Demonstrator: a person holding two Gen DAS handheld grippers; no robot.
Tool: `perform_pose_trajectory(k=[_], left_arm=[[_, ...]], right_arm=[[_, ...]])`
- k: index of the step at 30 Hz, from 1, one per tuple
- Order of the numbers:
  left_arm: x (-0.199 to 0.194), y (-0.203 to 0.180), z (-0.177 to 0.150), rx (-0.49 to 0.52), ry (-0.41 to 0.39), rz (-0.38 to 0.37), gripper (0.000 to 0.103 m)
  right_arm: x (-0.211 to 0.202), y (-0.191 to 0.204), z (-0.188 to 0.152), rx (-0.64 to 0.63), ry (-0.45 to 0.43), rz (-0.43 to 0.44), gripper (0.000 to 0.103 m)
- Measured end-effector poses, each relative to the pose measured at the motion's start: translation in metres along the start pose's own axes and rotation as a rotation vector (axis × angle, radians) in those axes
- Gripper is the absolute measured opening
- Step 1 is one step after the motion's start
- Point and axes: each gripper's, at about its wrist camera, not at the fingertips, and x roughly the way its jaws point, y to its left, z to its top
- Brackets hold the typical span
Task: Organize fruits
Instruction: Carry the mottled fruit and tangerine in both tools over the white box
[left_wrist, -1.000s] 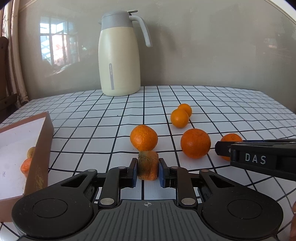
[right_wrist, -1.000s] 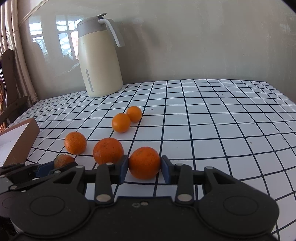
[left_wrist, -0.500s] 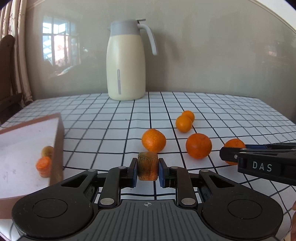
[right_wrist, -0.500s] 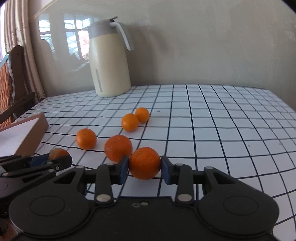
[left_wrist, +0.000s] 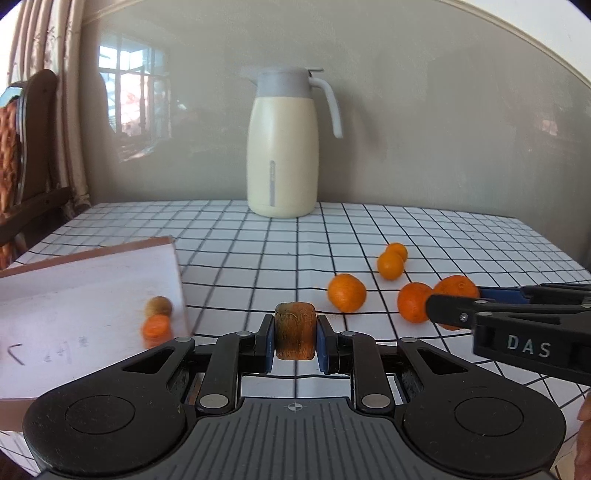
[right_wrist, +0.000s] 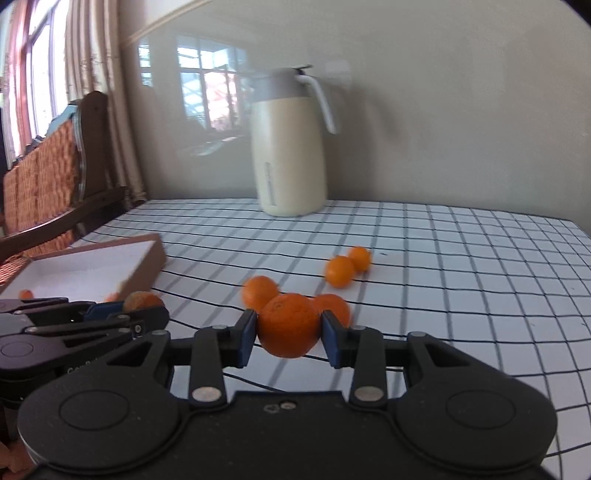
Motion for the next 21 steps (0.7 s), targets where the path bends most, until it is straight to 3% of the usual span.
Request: perform_pose_trajectory(k=[21], left_arm=[[-0.046,0.114,-0.008,-0.139,-0.059,0.196,0.023]], right_arm=[[0.024,0.103,0.020,-0.070,-0.043,0.227,0.029]])
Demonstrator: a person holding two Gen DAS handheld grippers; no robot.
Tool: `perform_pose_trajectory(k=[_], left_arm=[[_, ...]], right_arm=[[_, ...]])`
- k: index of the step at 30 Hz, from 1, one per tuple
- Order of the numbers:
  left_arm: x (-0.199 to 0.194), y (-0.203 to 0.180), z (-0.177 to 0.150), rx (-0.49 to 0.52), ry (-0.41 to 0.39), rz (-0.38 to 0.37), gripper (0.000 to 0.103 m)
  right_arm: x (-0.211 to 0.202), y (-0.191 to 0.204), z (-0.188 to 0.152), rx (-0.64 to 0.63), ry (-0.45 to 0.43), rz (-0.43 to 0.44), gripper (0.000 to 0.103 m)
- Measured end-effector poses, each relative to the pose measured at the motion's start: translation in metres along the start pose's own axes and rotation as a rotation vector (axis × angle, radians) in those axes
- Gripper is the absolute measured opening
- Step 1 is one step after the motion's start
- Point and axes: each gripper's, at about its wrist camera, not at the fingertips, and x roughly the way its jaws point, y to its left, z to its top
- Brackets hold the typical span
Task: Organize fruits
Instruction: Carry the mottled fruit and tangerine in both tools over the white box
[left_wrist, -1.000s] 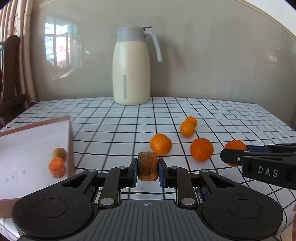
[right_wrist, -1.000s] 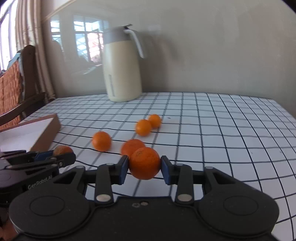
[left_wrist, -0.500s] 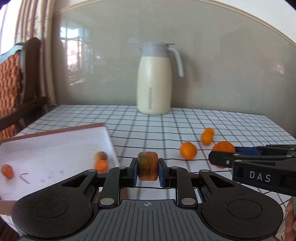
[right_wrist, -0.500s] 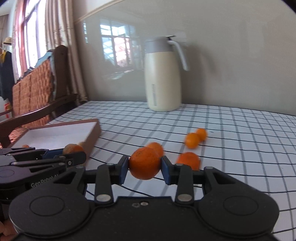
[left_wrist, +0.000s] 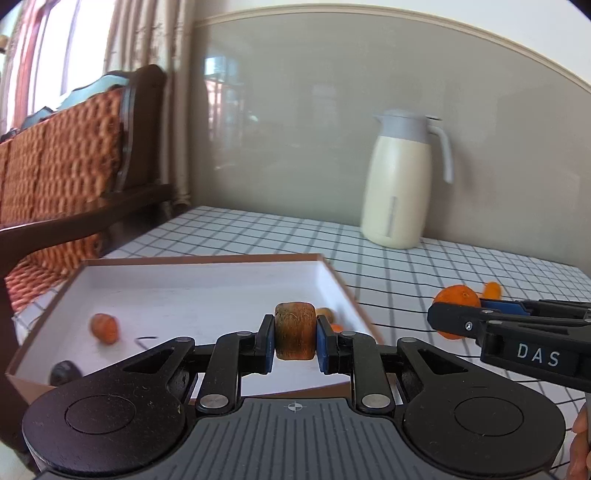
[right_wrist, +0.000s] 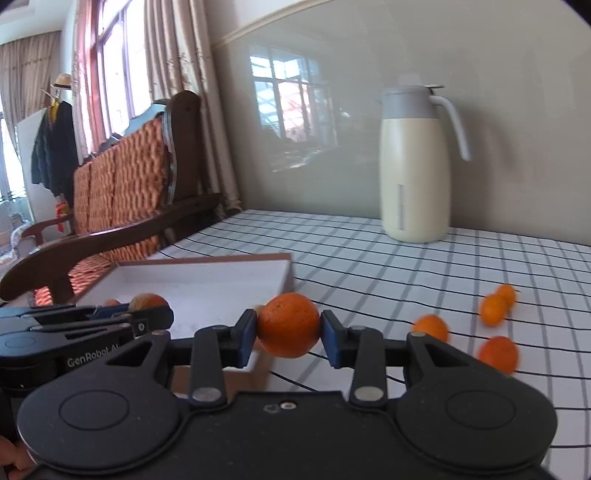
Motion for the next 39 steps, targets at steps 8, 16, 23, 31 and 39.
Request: perform_pose_trajectory(k=[8,16,23,31,39], left_arm=[[-0.003,0.036,-0.001,-0.048,-0.016,0.074,0.023],[-0.004,0.072,-0.002,-0.094,-0.022,0.146,0.023],[0.001,0.100,-0.002,-0.133,-0.021,0.208,0.023],[0.010,0.129,-0.001,-0.185,-0.014,0.268,0.023],[0.034,0.140,-0.002,-0.170,0.043,0.301,0.023]], right_arm=[[0.016,0.025,0.007,-0.005,-0.025,0.051,0.029],[0.035,0.044,0.010,0.000,-0.032,0.079,0.029],[0.047,0.054,0.012,-0.008,-0.035,0.071,0.029],[0.063,0.053,0.013,0.009,-0.021,0.044,0.029],[0.087,0.056,0.011,0.008,0.041,0.008,0.044]])
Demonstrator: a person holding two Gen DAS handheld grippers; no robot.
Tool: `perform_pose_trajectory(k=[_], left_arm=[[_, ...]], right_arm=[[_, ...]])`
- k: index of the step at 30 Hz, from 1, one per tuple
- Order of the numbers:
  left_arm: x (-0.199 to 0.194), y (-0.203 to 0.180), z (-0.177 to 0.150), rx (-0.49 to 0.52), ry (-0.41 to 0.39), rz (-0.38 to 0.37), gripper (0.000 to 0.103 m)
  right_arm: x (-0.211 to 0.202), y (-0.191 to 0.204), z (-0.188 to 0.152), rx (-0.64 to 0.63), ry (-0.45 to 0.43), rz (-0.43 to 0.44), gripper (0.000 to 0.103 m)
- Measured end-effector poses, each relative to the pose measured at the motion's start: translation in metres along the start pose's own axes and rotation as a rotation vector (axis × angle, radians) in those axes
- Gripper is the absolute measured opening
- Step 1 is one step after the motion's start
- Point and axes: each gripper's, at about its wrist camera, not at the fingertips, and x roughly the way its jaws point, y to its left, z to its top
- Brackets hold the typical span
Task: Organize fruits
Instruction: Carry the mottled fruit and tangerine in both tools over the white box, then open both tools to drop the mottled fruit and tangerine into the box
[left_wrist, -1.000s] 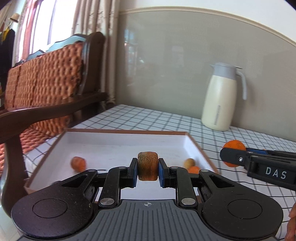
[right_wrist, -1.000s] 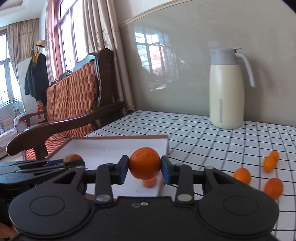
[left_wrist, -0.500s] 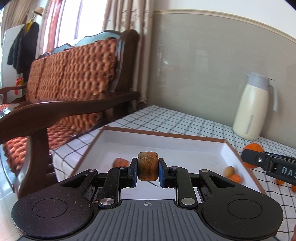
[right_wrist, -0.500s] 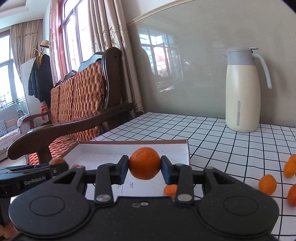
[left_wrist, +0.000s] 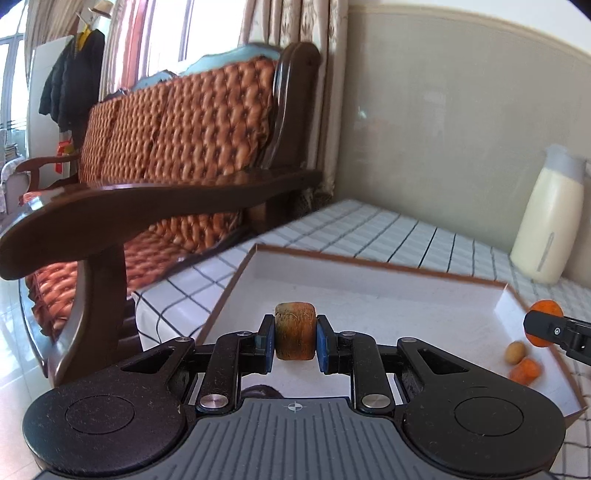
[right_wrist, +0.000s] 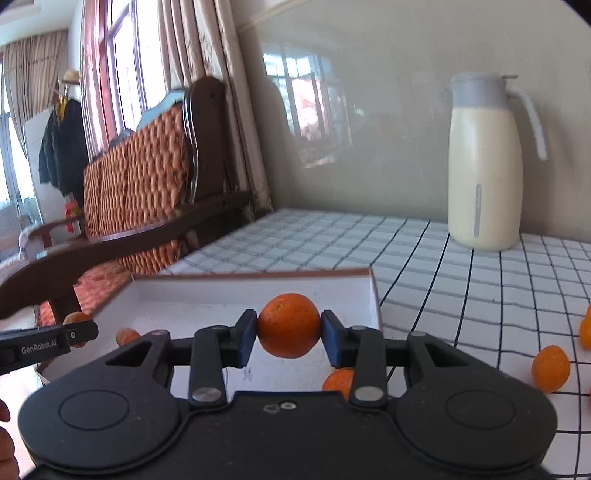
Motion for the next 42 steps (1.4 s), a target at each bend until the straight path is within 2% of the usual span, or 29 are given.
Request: perform_pose_trajectory(k=[1,2,3,4,5,7,9,15,18,19,23,26,30,33,36,39,40,42], left_arm=[[0.006,-0.001,0.000,0.004,0.020,0.003,0.023],[0.012,0.000,0.000,-0.001,0.041,0.002,0.028],[0.014,0.001,0.001,-0.017,0.059,0.003,0.057],[0.013,0.001,0.004,-0.035,0.066,0.005,0.080],[0.006,0.002,0.006,-0.049,0.035,0.010,0.102],[-0.014,-0.002,0.008,-0.033,-0.085,0.023,0.103],[-0.022,-0.009,0.011,0.010,-0.114,0.015,0.103],[-0.023,-0.022,0.008,0.053,-0.091,0.013,0.103],[-0.027,-0.025,0.009,0.058,-0.088,0.012,0.103],[-0.027,-0.027,0.008,0.060,-0.088,0.014,0.103],[-0.032,-0.030,0.010,0.065,-0.079,0.022,0.103],[-0.033,-0.033,0.010,0.068,-0.054,-0.003,0.103],[-0.042,-0.040,0.008,0.100,-0.095,-0.028,0.103],[-0.047,-0.045,0.011,0.113,-0.101,-0.066,0.103],[-0.047,-0.046,0.010,0.079,-0.072,-0.124,0.103],[-0.055,-0.041,-0.001,0.007,-0.135,-0.212,0.103],[-0.057,-0.041,-0.002,-0.009,-0.139,-0.226,0.103],[-0.057,-0.048,-0.002,0.021,-0.123,-0.209,0.103]], right_arm=[[0.000,-0.001,0.000,0.012,-0.007,-0.009,0.074],[-0.004,-0.002,0.000,0.031,-0.035,-0.003,0.084],[-0.011,-0.002,0.001,0.044,-0.074,0.000,0.091],[-0.018,-0.001,0.003,0.041,-0.112,-0.003,0.094],[-0.025,0.000,0.005,0.032,-0.153,-0.006,0.097],[-0.039,-0.001,0.007,0.022,-0.231,-0.019,0.097],[-0.043,-0.004,0.012,0.020,-0.254,-0.025,0.097],[-0.051,-0.010,0.017,0.008,-0.294,-0.085,0.097],[-0.052,-0.014,0.017,0.019,-0.284,-0.067,0.097],[-0.054,-0.015,0.015,0.035,-0.303,-0.067,0.097],[-0.075,-0.022,0.001,0.038,-0.483,-0.051,0.097],[-0.074,-0.023,0.009,0.002,-0.428,-0.020,0.097],[-0.067,-0.030,0.011,0.053,-0.348,-0.003,0.097],[-0.071,-0.033,0.009,0.072,-0.362,0.004,0.097],[-0.076,-0.032,0.009,0.047,-0.374,-0.005,0.097],[-0.077,-0.031,0.006,0.024,-0.361,-0.005,0.097],[-0.077,-0.032,0.006,0.025,-0.354,-0.003,0.097],[-0.077,-0.033,0.006,0.031,-0.342,0.001,0.097]])
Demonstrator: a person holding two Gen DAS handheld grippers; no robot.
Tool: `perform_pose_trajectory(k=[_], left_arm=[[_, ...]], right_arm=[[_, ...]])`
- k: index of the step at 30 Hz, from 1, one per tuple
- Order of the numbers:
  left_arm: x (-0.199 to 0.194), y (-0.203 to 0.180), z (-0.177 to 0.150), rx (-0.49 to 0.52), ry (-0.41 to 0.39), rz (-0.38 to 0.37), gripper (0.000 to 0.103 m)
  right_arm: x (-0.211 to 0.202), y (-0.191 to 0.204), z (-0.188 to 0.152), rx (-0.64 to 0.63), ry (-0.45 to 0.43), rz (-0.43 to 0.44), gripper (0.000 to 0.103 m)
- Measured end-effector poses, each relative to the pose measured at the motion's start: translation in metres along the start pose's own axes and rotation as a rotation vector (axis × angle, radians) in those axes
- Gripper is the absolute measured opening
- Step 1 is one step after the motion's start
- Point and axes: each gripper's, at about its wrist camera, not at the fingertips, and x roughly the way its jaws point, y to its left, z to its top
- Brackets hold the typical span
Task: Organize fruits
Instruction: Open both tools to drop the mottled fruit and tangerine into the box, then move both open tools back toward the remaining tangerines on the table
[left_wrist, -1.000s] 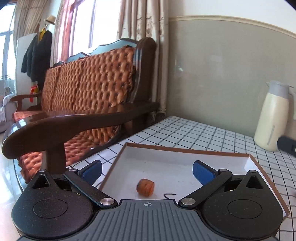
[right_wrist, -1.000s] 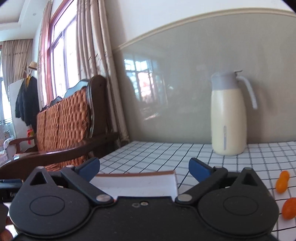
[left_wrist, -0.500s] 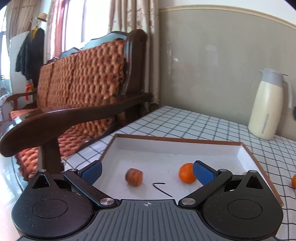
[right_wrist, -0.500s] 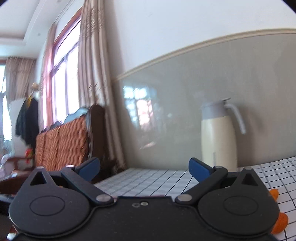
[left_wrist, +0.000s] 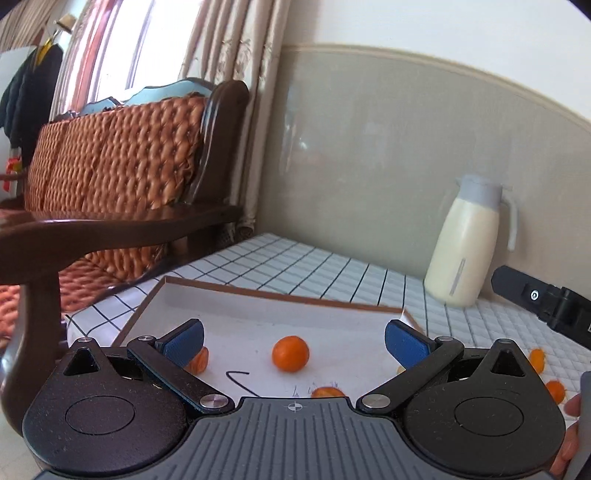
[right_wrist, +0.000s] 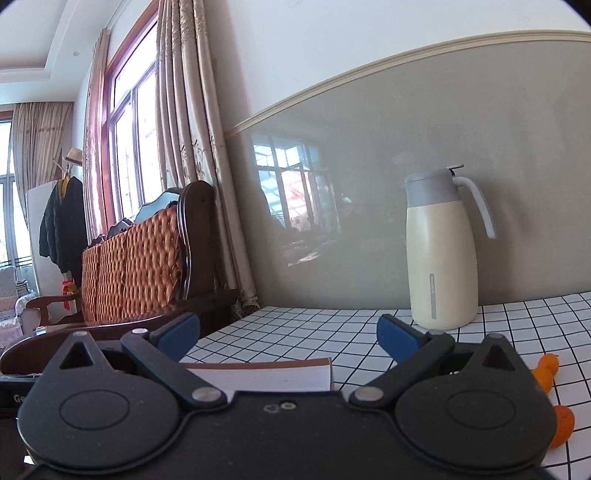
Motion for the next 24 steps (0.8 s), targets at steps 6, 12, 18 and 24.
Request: perform_pose_trajectory(k=[6,12,18,24], left_arm=[[0.008,-0.019,-0.001,0.078,0.063,0.038,0.103],[0.008,-0.044,-0.005,0.125,0.077,0.025,0.103],[0.011,-0.078,-0.011,0.143,0.112,-0.018,0.103],[0.006,-0.108,-0.016,0.139,0.083,-0.087,0.103]], right_arm=[[-0.003,-0.007,-0.001,-0.023,0.072,-0.033,0.097],[-0.024,-0.024,-0.005,-0.055,0.054,-0.130,0.097],[-0.046,-0.054,-0.006,-0.046,0.052,-0.193,0.097],[-0.058,-0.090,-0.008,0.012,0.115,-0.274,0.097]])
